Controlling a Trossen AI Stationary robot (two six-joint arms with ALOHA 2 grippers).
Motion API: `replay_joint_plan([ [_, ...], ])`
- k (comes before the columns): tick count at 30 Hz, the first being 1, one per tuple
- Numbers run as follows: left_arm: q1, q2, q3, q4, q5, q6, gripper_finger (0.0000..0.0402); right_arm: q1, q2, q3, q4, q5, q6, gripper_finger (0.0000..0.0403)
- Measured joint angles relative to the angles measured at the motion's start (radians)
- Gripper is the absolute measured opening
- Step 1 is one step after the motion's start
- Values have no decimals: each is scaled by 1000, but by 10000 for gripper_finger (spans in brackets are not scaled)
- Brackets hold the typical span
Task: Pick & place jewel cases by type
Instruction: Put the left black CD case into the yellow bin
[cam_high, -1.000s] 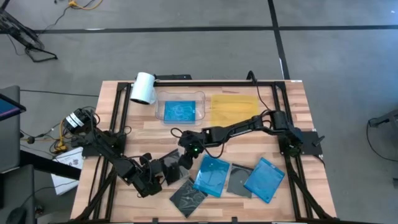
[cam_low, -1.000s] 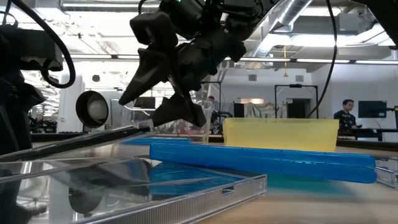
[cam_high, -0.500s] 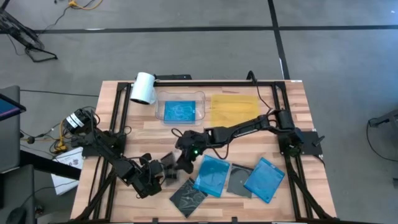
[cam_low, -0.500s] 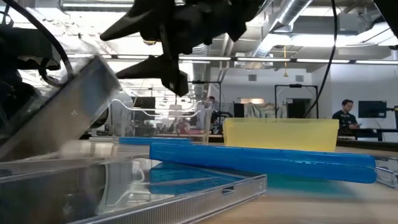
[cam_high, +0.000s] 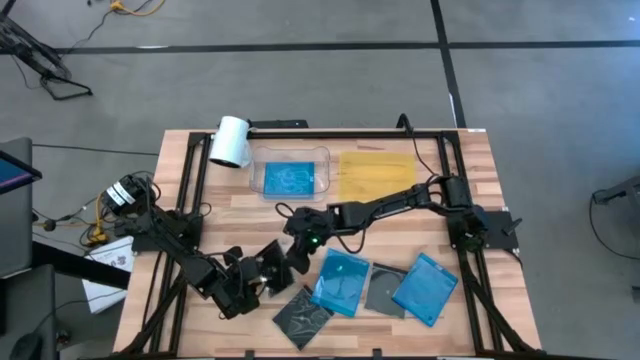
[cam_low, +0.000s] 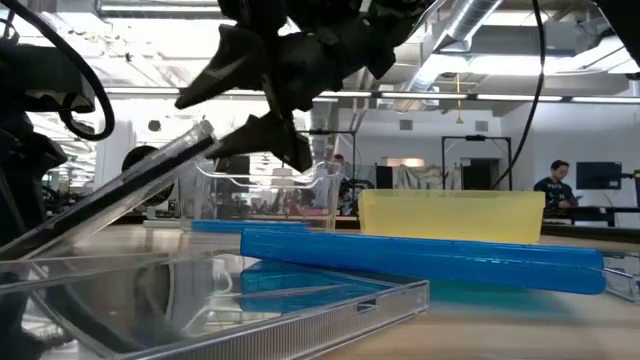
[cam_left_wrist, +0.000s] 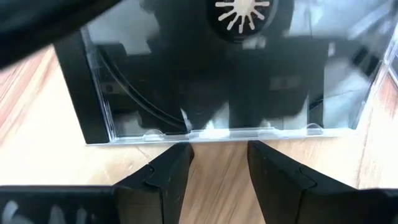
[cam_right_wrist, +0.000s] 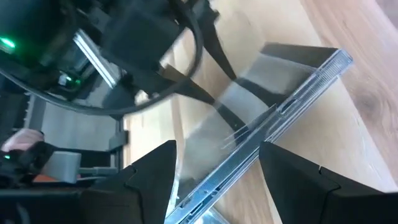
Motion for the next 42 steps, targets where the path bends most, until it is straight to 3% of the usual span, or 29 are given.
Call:
replay_joint_plan([
  [8,-19,3,-3,0,-36,0,160,2,0,2,26,-3,-3,221],
  [20,-21,4,-3,0,-59,-1,160,0,1,2,37,-4,-28,140],
  [27,-21,4,-3,0,-59,-1,160,0,2,1,51,-9,-29,112],
  [37,-21,5,-3,0,-61,-1,160,-2,3,0,88,-38,3,109],
  [42,-21,5,-4,0,-62,-1,160,-7,3,0,101,-64,8,140],
])
